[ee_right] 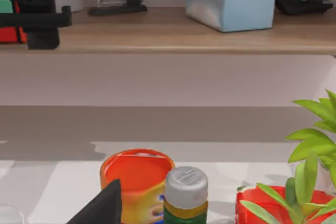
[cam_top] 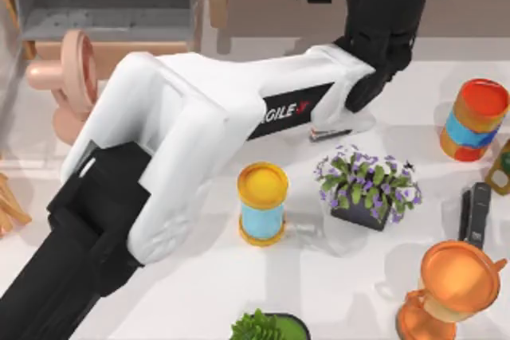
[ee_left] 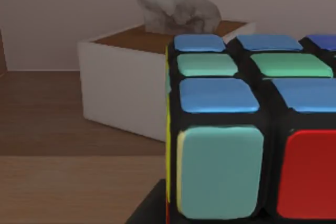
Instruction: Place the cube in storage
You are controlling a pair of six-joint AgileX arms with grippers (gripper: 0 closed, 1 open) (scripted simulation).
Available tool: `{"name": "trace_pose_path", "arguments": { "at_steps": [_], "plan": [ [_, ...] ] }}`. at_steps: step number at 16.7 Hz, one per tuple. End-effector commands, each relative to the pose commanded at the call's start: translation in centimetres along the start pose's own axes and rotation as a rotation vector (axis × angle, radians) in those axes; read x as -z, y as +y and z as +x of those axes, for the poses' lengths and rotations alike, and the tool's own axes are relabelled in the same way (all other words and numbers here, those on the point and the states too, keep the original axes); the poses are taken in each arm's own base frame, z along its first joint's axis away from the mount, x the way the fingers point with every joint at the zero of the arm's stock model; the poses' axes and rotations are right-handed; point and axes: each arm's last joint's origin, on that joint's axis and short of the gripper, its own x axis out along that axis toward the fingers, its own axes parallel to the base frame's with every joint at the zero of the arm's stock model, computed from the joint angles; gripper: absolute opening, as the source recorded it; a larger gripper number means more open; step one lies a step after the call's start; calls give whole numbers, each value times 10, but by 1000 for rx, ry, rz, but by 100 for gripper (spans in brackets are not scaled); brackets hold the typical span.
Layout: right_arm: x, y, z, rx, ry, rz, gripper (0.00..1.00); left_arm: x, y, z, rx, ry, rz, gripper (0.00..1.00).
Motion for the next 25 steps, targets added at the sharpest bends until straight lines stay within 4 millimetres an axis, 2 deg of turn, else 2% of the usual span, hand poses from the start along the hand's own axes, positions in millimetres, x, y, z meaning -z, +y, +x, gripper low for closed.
{"name": "trace_pose_path", "arguments": {
  "at_steps": [4, 5, 14, 20, 25],
  "plan": [
    [0, 0, 0, 0, 0, 0, 100, 0, 0, 0, 0, 0, 0, 2],
    [0, 0, 0, 0, 0, 0, 100, 0, 0, 0, 0, 0, 0, 0],
    [0, 0, 0, 0, 0, 0, 100, -2, -2, -2, 4, -2, 0, 0],
    [0, 0, 0, 0, 0, 0, 100, -21, -2, -21, 4, -2, 0, 0],
    [0, 0, 0, 0, 0, 0, 100, -23, -2, -22, 8, -3, 3, 0]
  ]
}}
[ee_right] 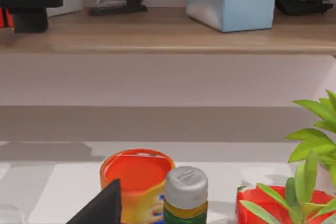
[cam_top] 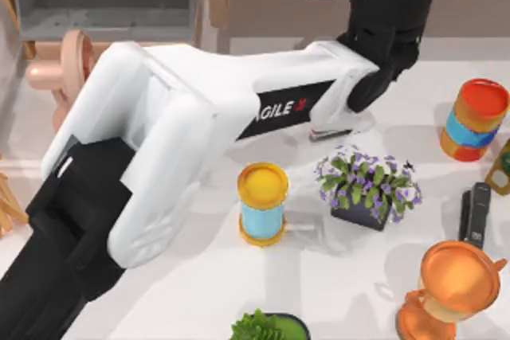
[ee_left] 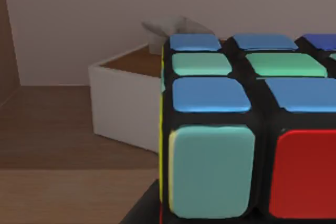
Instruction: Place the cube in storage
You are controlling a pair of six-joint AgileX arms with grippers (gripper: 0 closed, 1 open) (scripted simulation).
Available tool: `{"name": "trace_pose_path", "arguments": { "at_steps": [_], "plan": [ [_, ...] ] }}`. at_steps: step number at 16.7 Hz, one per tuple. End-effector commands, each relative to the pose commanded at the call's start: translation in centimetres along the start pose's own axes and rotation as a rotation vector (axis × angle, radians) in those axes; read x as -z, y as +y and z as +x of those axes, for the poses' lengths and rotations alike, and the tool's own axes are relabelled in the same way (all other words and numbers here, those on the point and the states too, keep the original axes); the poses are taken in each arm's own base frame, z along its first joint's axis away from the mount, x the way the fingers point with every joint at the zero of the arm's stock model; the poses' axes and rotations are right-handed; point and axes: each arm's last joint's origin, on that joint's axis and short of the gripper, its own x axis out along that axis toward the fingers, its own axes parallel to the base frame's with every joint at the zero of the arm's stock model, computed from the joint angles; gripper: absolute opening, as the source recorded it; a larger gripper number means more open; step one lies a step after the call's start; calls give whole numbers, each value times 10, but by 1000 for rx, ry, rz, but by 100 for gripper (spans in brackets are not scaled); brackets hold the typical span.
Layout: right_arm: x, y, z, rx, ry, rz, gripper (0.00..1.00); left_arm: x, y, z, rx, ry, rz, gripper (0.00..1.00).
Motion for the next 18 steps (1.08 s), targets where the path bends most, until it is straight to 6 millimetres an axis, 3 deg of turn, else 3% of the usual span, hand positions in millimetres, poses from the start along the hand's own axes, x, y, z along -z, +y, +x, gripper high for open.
{"name": "trace_pose_path", "arguments": {
  "at_steps": [3, 6, 8, 10, 13, 15, 18],
  "plan": [
    [0, 0, 0, 0, 0, 0, 100, -29, -22, -24, 85, -12, 15, 0],
    [0, 0, 0, 0, 0, 0, 100, -79, -41, -56, 203, -29, 58, 0],
    [0, 0, 0, 0, 0, 0, 100, -122, -40, -70, 264, -44, 99, 0],
    [0, 0, 0, 0, 0, 0, 100, -168, -22, -72, 290, -59, 149, 0],
    [0, 0, 0, 0, 0, 0, 100, -235, 40, -55, 257, -63, 241, 0],
    [0, 0, 0, 0, 0, 0, 100, -273, 101, -39, 192, -45, 308, 0],
    [0, 0, 0, 0, 0, 0, 100, -317, 207, -25, 57, 23, 402, 0]
  ]
}}
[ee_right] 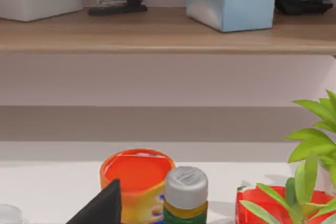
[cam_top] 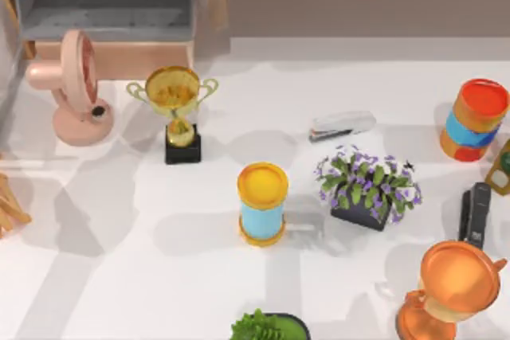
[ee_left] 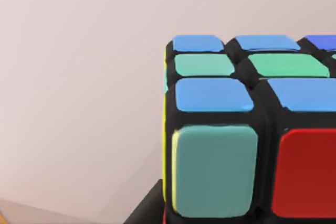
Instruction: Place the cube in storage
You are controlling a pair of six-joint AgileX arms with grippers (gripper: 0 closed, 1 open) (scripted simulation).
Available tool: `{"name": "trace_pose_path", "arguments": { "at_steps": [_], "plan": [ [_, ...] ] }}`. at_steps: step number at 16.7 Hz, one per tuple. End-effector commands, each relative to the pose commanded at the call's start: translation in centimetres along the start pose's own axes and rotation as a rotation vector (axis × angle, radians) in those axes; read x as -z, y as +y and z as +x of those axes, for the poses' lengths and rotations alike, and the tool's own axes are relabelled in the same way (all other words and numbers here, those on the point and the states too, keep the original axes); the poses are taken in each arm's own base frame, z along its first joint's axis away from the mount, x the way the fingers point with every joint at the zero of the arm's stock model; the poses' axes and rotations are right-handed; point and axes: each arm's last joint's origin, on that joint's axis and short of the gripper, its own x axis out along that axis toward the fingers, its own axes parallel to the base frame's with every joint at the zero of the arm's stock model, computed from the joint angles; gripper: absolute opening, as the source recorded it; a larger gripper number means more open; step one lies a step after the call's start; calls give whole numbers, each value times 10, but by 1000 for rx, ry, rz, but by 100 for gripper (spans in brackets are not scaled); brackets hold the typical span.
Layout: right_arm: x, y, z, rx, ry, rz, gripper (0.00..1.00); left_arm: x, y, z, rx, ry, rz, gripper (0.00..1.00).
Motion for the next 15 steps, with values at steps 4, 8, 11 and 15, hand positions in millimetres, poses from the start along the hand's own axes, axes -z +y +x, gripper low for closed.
{"name": "trace_pose_path", "arguments": {
  "at_steps": [4, 8, 11, 15],
  "plan": [
    [0, 0, 0, 0, 0, 0, 100, 30, 136, -17, -159, 214, 75, 0],
    [0, 0, 0, 0, 0, 0, 100, 87, 229, -36, -248, 511, 64, 0],
    [0, 0, 0, 0, 0, 0, 100, 153, 267, -27, -217, 773, -10, 0],
    [0, 0, 0, 0, 0, 0, 100, 270, 276, 18, -38, 1119, -164, 0]
  ]
}}
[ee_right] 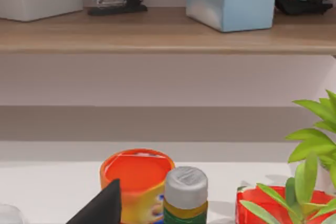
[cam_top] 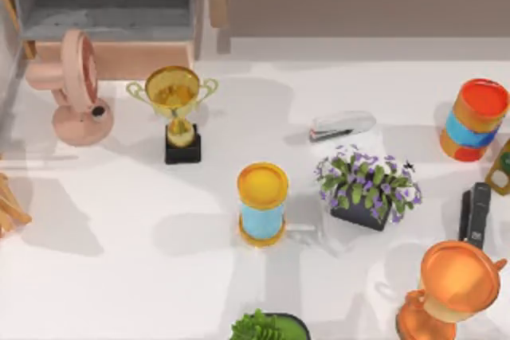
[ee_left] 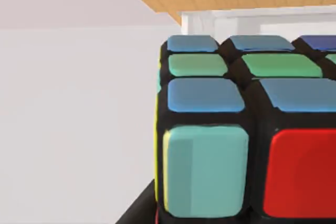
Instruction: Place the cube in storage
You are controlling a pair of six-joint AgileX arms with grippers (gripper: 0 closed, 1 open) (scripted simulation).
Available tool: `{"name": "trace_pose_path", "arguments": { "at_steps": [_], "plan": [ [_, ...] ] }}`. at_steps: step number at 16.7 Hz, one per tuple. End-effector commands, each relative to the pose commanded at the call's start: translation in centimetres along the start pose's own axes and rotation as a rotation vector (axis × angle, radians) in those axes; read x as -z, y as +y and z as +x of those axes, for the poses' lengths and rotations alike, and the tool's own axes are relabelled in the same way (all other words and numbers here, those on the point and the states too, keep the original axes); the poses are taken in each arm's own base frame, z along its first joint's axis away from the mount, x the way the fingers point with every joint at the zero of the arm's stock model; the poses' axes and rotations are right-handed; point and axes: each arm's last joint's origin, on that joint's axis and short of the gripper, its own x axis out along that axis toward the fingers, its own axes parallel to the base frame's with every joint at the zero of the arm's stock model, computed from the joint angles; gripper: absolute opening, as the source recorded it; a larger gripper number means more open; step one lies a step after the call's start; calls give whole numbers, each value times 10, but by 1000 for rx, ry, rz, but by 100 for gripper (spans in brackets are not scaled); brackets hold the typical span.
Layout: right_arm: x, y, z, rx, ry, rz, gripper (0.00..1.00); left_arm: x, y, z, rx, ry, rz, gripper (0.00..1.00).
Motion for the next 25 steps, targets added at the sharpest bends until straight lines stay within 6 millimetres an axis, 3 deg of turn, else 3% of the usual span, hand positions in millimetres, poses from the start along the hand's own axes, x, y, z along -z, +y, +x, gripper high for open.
{"name": "trace_pose_path", "arguments": {
  "at_steps": [4, 7, 13, 25],
  "plan": [
    [0, 0, 0, 0, 0, 0, 100, 17, -21, 116, 206, 297, -16, 0],
    [0, 0, 0, 0, 0, 0, 100, 30, -37, 162, 290, 426, -23, 0],
    [0, 0, 0, 0, 0, 0, 100, 32, -38, 168, 301, 445, -24, 0],
    [0, 0, 0, 0, 0, 0, 100, 32, -38, 168, 301, 445, -24, 90]
  ]
}}
